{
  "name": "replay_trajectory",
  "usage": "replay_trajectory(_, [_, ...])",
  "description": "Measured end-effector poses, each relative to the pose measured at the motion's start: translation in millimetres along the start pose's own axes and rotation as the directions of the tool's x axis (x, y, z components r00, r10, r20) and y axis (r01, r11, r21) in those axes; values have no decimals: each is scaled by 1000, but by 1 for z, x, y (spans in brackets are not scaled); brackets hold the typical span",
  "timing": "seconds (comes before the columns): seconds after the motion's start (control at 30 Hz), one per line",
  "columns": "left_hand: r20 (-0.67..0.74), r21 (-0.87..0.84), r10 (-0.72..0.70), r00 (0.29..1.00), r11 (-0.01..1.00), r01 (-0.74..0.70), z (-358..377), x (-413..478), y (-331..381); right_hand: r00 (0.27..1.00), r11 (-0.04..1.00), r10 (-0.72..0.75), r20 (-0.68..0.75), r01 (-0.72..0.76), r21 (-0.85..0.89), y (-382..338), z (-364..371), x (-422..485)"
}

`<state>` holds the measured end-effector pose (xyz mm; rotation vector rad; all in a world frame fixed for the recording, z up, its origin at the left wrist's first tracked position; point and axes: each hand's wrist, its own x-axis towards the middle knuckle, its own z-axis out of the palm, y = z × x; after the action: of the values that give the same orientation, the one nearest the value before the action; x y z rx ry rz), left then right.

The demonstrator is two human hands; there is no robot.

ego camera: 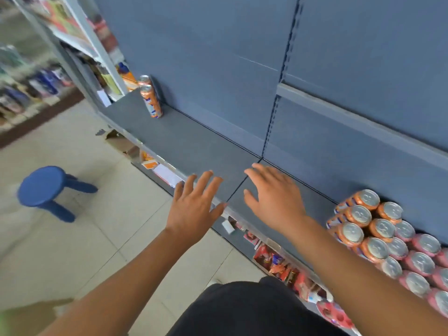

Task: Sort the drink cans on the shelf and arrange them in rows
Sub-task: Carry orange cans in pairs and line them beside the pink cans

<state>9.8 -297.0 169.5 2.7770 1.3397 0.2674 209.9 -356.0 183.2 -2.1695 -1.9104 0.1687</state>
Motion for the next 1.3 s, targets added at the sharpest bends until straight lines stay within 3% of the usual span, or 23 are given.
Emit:
replay_trajectory(0.33, [-40, 16, -317, 948, 948, 318, -33, -53, -156, 974, 978, -209, 92, 208, 12, -150, 41, 95])
replay_trajectory(0.7, [16, 44, -527, 850, 850, 525, -32, -27, -257, 921, 936, -352, 166, 346, 65, -232, 78, 218])
replay_trajectory(1.07, [18, 119, -584, 812, 807, 578, -38, 102, -380, 911, 937, -349, 219, 334, 101, -266, 108, 397])
replay_trajectory(1.3, [32, 96, -522, 852, 850, 517, -30, 181, -436, 967, 971, -169, 192, 131, 199, -258, 114, 481])
